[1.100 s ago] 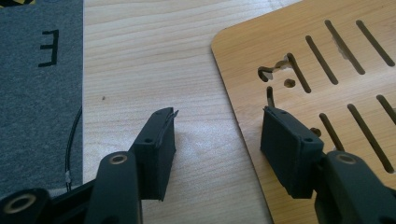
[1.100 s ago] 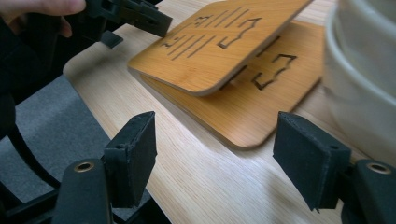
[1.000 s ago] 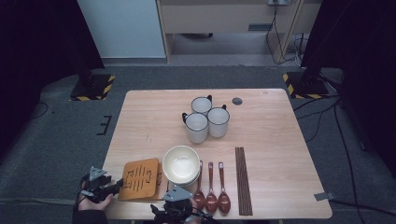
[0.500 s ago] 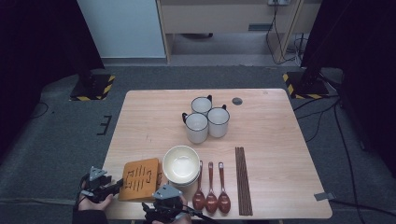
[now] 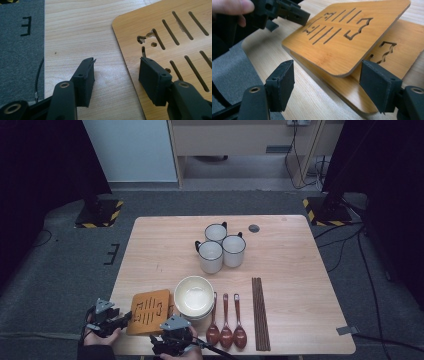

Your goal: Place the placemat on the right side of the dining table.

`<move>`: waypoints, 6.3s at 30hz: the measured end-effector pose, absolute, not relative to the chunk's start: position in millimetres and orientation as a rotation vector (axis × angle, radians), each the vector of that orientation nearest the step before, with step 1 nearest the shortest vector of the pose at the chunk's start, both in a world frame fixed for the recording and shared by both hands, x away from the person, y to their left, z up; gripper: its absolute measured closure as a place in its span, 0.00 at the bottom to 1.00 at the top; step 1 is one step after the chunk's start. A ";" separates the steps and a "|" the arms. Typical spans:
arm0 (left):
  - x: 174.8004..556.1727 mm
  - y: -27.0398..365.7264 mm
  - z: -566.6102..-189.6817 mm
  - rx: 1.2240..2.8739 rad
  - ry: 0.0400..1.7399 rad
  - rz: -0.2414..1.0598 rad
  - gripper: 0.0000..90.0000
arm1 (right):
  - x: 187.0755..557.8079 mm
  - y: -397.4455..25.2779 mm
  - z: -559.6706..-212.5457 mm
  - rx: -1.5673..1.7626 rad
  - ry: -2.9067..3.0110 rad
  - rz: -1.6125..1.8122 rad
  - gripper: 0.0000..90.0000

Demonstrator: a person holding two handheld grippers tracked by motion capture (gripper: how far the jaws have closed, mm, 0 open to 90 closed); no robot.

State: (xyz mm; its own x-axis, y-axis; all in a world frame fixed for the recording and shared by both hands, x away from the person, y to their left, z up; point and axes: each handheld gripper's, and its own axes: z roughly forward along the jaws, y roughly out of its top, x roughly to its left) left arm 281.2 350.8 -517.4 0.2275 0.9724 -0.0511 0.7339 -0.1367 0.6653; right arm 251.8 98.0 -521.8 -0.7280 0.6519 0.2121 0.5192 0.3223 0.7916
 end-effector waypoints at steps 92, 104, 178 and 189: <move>269.3 353.5 -493.9 1.660 1.434 0.706 0.37 | 270.9 84.2 -504.4 1.312 2.506 1.733 0.97; 268.8 352.5 -492.4 1.641 1.417 0.697 0.36 | 271.3 80.3 -499.9 1.307 2.442 1.748 0.97; 361.1 324.9 -520.3 1.783 1.558 0.661 0.24 | 307.5 -31.6 -396.1 1.239 2.061 2.025 0.97; 373.5 325.3 -526.8 1.810 1.582 0.670 0.23 | 314.2 -49.6 -389.8 1.262 2.020 2.021 0.97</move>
State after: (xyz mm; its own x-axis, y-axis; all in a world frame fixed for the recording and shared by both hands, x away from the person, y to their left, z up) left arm 373.5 325.3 -526.8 0.1475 0.9886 -0.0314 0.6653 -0.0757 0.7428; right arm 314.2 -49.6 -389.8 -0.6735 0.5337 0.5115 0.5112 -0.1635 0.8438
